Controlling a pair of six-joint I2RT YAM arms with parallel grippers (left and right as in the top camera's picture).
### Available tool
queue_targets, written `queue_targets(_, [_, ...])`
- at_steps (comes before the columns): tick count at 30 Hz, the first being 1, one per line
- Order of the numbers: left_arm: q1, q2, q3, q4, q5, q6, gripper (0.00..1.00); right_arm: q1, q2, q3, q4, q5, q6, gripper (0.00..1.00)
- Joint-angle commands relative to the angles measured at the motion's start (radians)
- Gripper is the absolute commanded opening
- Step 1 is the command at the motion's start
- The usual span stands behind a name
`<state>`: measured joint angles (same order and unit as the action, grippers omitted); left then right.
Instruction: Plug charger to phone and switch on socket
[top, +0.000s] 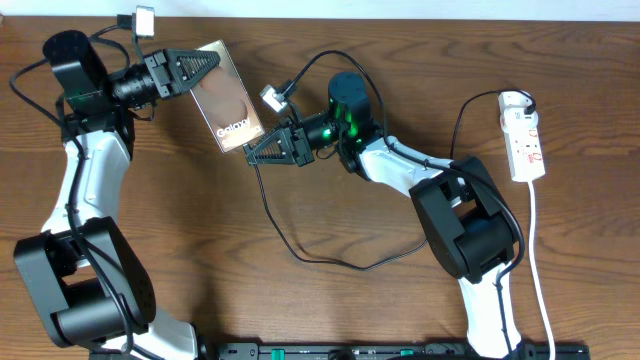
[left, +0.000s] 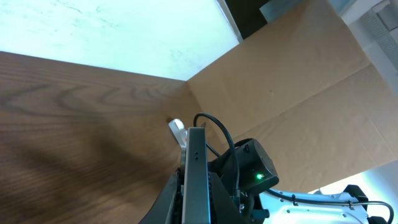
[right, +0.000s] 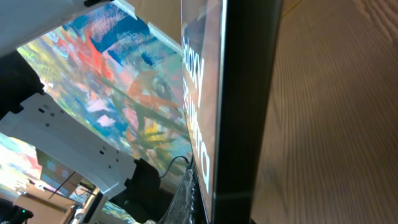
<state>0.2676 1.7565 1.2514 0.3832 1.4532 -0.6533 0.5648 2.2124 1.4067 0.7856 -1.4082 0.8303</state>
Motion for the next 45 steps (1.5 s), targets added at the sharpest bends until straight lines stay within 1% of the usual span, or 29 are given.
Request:
queue_targets(1, [-0.012,0.0,0.0,-0.007,0.084,0.006,0.07,-0.01,-0.013,0.019,0.018,0.15,0.011,0.01])
queue_targets(15, [-0.012,0.0,0.0,-0.007,0.092,0.006,0.08,-0.017,-0.013,0.019,0.018,0.149,0.011,0.01])
queue_targets(16, [-0.012,0.0,0.0,-0.007,0.092,0.006,0.08,-0.017,-0.013,0.019,0.018,0.149,0.011,0.02])
queue_targets(18, [-0.012,0.0,0.0,-0.007,0.092,0.006,0.07,-0.017,-0.013,0.019,0.018,0.149,0.011,0.06])
queue_targets(22, [-0.012,0.0,0.0,-0.007,0.092,0.006,0.08,-0.017,-0.013,0.019,0.018,0.149,0.011,0.18])
queue_targets(25, [-0.012,0.0,0.0,-0.007,0.091,0.006,0.07,-0.018,-0.013,0.019,0.018,0.148,0.011,0.3])
queue_targets(27, [-0.012,0.0,0.0,-0.007,0.091,0.006,0.07,-0.017,-0.013,0.019,0.018,0.145,0.011,0.41])
queue_targets(30, [-0.012,0.0,0.0,-0.007,0.09,0.011,0.08,-0.017,-0.013,0.019,0.018,0.141,0.011,0.64])
queue_targets(35, [-0.011,0.0,0.0,-0.007,0.078,0.014,0.07,-0.017,-0.013,0.019,0.018,0.129,0.01,0.99])
queue_targets(45, [0.013,0.0,0.0,-0.016,0.002,0.013,0.07,-0.018,-0.013,0.019,0.038,0.081,0.003,0.99])
